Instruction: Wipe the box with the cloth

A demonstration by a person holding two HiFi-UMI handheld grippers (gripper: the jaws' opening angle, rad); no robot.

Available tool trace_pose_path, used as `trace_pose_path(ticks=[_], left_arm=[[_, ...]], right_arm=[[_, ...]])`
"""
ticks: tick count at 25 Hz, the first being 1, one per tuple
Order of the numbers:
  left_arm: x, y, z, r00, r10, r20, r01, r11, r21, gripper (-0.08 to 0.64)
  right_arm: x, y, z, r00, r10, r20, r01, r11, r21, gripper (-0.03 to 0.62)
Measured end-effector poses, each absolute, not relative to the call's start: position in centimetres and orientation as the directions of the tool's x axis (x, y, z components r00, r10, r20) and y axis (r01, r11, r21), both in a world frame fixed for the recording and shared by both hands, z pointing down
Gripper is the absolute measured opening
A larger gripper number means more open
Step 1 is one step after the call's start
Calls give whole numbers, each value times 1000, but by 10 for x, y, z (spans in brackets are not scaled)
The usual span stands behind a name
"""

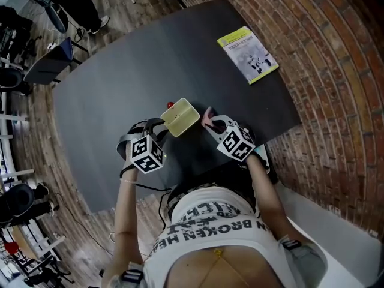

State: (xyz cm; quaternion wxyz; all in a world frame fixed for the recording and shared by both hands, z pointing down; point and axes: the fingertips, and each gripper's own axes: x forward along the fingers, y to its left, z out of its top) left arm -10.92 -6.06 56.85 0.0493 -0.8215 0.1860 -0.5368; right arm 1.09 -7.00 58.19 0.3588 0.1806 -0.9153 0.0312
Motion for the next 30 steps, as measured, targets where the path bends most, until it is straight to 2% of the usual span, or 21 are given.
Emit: trace_pose_path(ticks=[7,15,18,21,30], left_arm=[[-108,-54,583,259,-268,928,62,-954,-293,110],[-100,-62,607,179,-273,945,167,-938,-303,110],[-97,-57,604,175,-242,954,124,-956,-265,110],[-88,-44,600,202,-202,958,55,-975,-217,80],[-61,-29,597,284,-206,936,-257,-957,-132,41]], right_arm=[[19,-75,576,-675,-336,657,-390,918,69,17],[19,-76,580,-663,-329,672,-382,921,75,17],[18,-77,580,-660,-332,674,-383,920,78,17],[18,-79,582,-654,-334,679,-385,919,82,17],[6,-92,582,-670,-301,678,-311,944,112,18]])
